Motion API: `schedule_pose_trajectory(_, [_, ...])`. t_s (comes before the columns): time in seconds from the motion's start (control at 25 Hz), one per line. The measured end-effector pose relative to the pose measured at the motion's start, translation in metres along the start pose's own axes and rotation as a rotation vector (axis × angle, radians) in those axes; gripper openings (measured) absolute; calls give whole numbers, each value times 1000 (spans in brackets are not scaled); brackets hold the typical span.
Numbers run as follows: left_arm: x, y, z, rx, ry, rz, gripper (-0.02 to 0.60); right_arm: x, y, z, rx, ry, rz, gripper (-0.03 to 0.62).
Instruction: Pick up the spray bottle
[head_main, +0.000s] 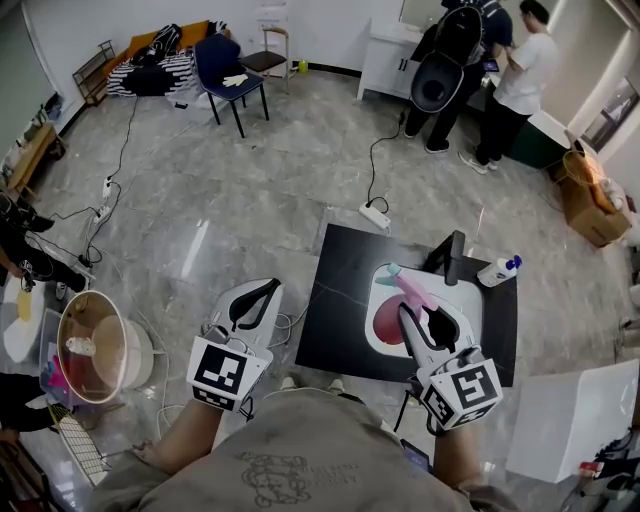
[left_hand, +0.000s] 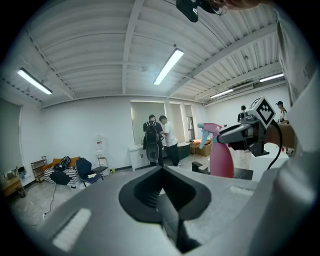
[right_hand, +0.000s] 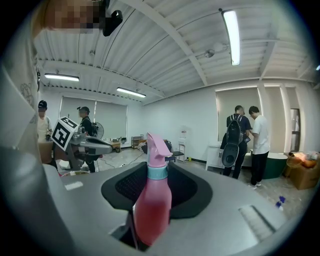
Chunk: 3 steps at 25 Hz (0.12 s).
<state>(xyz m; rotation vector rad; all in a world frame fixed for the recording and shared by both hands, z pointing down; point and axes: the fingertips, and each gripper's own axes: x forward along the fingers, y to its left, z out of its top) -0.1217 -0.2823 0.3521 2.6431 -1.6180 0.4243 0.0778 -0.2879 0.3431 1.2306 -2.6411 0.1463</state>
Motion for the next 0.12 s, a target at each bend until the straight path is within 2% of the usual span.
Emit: schedule_pose_trajectory(0.12, [4, 3, -1, -2, 0, -5, 0, 6, -1, -1, 1, 3, 1, 161])
